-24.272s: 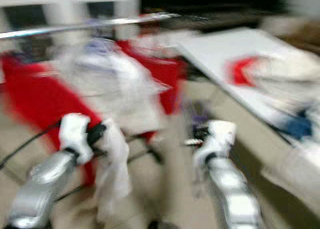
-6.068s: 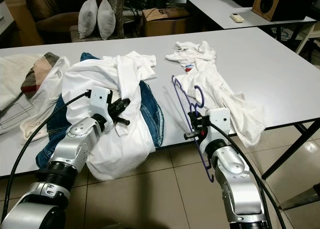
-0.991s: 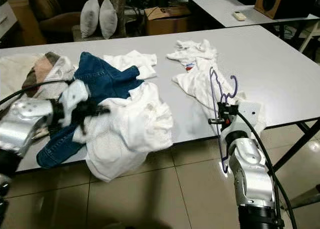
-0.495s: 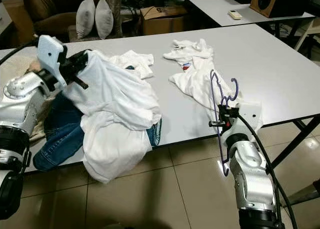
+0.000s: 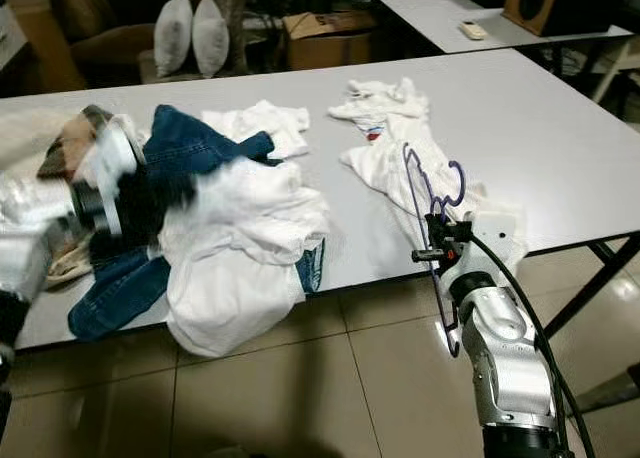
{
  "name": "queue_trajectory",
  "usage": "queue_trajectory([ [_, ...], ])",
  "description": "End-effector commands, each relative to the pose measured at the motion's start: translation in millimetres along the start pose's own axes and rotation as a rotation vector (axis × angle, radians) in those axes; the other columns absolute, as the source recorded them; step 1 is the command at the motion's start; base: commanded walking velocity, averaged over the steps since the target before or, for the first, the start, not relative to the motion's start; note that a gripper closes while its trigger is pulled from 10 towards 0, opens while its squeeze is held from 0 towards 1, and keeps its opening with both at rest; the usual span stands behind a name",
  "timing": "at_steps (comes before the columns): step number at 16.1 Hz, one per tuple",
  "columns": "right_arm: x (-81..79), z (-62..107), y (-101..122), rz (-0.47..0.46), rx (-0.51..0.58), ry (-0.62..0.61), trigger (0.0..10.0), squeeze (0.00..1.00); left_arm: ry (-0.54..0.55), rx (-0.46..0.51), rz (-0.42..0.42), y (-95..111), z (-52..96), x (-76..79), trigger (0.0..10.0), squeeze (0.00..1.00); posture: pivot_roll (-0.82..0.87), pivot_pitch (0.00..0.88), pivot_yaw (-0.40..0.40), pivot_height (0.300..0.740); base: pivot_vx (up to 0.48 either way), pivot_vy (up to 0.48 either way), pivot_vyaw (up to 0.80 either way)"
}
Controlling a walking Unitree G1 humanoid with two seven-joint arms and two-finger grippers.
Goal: Hang hanger
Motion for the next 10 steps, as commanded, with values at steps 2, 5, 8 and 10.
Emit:
queue_trajectory([
  [2,-1.4,1.1,-2.1,-0.012,-0.003,0.004,10.0,0.00,-0.045,-0.086,-0.073,-4.8,-2.3,9.0,10.0,0.00,0.01,0.000,0.056,0.740,0.000,0.000,0.00],
  [5,-2.7,-0.3,-2.1,-0.010,-0.005,0.016,10.0,0.00,-0.001,-0.046,-0.028,4.1,3.3,1.2,10.0,1.00,0.02,0.000,0.053,0.740,0.000,0.000,0.00],
  [8,-3.0,-0.3,-1.4,-0.009,-0.004,0.017,10.0,0.00,-0.054,-0.072,-0.031,1.0,15.1,11.4,10.0,1.00,0.02,0.000,0.052,0.740,0.000,0.000,0.00],
  [10,-3.4,1.1,-2.1,-0.004,-0.007,0.019,10.0,0.00,-0.095,-0.151,-0.055,-11.1,30.7,20.9,10.0,1.00,0.02,0.000,0.053,0.740,0.000,0.000,0.00],
])
Point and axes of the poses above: a point about 5 cm out from each wrist's last joint towards the gripper, its own z axis pointing back from the gripper into the wrist, its own y axis along the axis of the wrist's last joint, x = y × z, the point moved 6 cm from there along -z, pointing out of the wrist towards the gripper, and after that the axes turned 4 degrees about -z, right-handed, at the moved point
